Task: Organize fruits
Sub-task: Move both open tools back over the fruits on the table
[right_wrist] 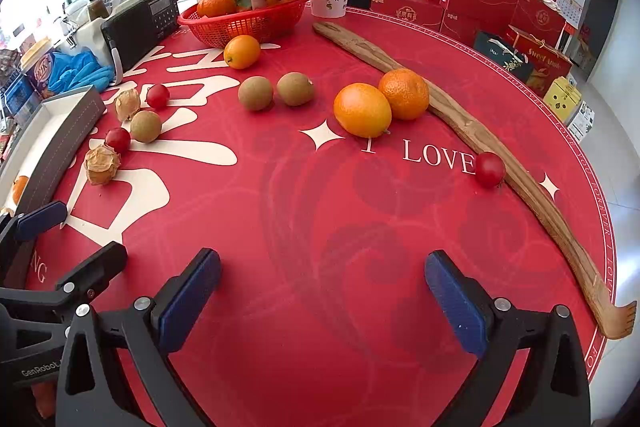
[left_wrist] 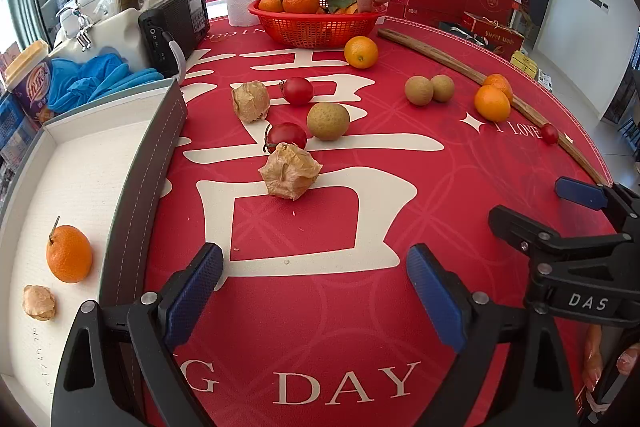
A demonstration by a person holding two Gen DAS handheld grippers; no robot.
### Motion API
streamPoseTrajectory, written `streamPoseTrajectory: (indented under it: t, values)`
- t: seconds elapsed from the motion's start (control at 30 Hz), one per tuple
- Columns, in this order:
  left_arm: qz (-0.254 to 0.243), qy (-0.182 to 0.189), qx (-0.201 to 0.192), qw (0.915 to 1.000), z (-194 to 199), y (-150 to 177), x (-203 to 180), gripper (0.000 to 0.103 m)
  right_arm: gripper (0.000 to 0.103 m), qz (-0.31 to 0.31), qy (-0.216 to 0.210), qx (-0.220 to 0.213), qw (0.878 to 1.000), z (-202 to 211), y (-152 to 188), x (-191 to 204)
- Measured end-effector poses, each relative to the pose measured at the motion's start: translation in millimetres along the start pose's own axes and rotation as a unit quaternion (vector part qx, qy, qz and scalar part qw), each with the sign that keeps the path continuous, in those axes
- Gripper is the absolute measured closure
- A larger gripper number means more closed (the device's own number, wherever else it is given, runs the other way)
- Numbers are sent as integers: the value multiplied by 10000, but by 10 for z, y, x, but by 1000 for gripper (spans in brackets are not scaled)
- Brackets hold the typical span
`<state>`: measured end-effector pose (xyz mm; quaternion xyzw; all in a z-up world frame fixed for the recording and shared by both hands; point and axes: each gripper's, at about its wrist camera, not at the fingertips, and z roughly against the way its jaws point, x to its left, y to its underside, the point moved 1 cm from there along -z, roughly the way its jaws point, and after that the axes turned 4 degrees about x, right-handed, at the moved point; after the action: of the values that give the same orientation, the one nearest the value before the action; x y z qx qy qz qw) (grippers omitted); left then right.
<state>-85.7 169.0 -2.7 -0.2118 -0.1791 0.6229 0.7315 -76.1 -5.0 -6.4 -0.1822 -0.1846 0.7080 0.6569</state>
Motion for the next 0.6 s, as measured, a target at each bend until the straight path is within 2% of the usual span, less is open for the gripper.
streamPoseTrajectory:
  t: [0.37,0.6]
  values:
    - [-68,104,18,9999,-17,-7,-11,4,1,34,-27,42,10000,0,-32,-13]
    - [80,306,50,9995,-2,-91,65,5,1,-281,141,142,9994,-6,-52,-267]
